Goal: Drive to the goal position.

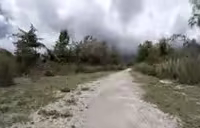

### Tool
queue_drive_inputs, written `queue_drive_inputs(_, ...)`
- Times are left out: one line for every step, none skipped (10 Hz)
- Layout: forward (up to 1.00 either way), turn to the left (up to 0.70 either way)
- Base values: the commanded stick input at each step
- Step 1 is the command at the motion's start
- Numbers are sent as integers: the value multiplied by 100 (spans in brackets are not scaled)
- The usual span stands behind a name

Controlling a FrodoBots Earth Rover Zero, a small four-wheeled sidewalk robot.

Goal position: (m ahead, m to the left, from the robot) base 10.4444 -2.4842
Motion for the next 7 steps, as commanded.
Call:
queue_drive_inputs(85, 0)
queue_drive_inputs(85, 0)
queue_drive_inputs(85, 0)
queue_drive_inputs(85, 0)
queue_drive_inputs(85, 0)
queue_drive_inputs(85, 0)
queue_drive_inputs(85, 0)
